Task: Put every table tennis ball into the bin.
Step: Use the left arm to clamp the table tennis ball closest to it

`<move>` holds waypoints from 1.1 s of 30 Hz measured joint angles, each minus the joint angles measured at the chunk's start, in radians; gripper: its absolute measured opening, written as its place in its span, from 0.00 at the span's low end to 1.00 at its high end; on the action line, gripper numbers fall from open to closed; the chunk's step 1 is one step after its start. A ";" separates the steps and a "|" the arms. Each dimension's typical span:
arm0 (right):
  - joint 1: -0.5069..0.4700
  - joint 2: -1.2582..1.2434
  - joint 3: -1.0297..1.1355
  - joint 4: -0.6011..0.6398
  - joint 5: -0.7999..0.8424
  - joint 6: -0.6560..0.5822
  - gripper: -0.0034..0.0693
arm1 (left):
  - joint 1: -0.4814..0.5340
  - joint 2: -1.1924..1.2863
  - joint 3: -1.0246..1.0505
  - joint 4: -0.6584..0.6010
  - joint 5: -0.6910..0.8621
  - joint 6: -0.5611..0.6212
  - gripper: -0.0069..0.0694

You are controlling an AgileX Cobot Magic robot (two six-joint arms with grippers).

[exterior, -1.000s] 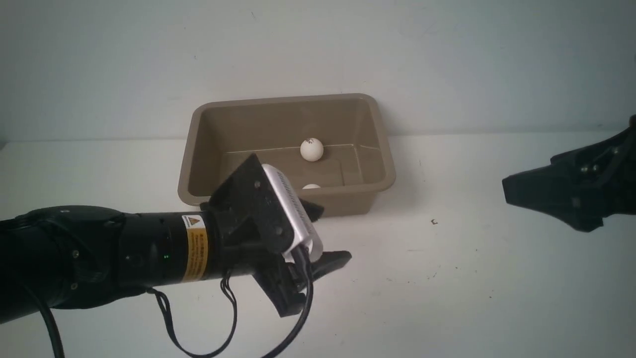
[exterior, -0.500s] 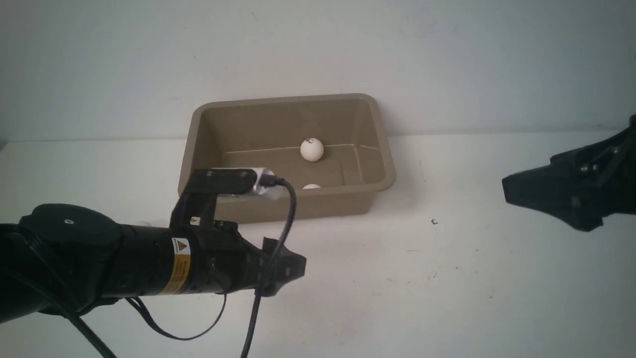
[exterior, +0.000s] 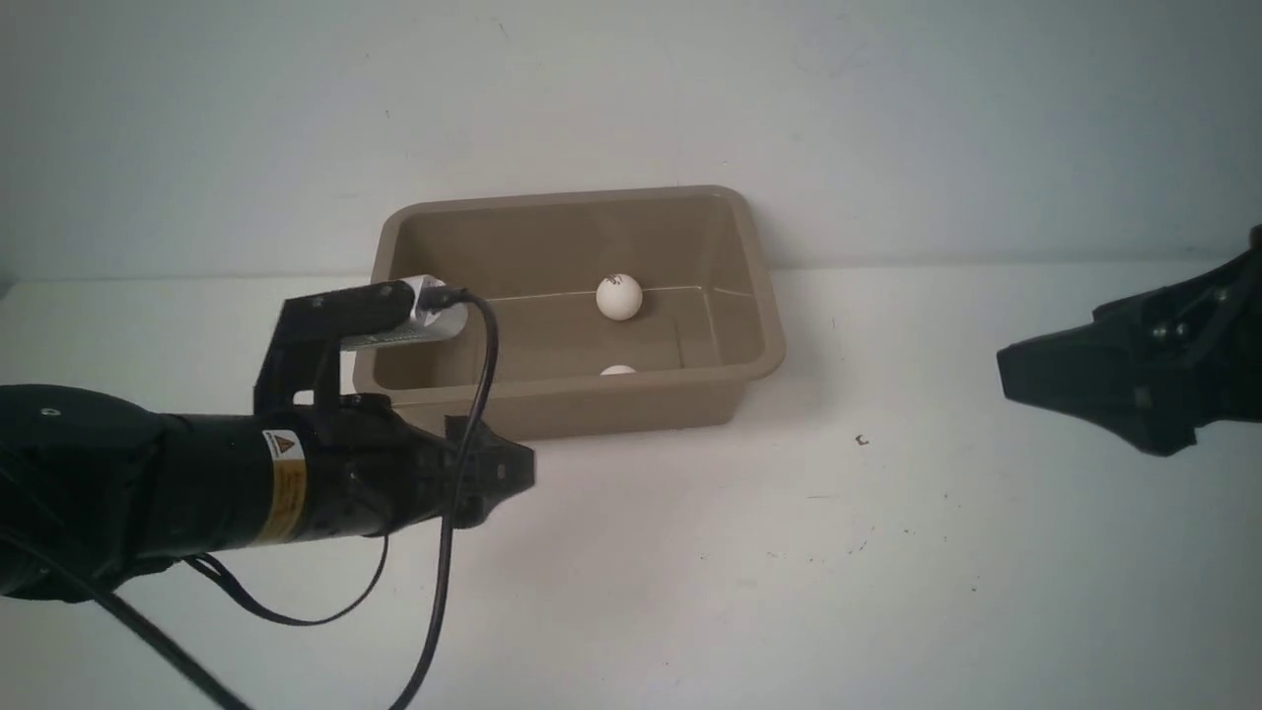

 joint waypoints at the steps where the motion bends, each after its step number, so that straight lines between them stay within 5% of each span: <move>1: 0.000 0.000 0.000 0.001 -0.004 0.000 0.86 | 0.001 -0.002 -0.011 -0.003 -0.055 0.038 0.74; 9: 0.000 0.000 0.000 0.002 -0.012 0.000 0.86 | 0.000 -0.002 -0.096 -0.052 -0.407 0.289 0.74; 13: 0.000 0.000 0.000 0.002 -0.012 0.000 0.86 | 0.000 -0.005 -0.101 -0.039 -0.573 0.291 0.74; 18: 0.000 0.000 0.000 0.002 -0.012 0.000 0.86 | 0.000 -0.009 -0.101 0.052 -0.683 0.130 0.74; 26: 0.000 0.000 0.000 0.002 -0.012 0.000 0.86 | 0.010 -0.009 -0.099 0.052 -0.634 -0.108 0.74; 33: 0.000 0.000 0.000 0.002 -0.012 0.000 0.86 | 0.010 -0.009 -0.099 0.052 -0.559 -0.141 0.74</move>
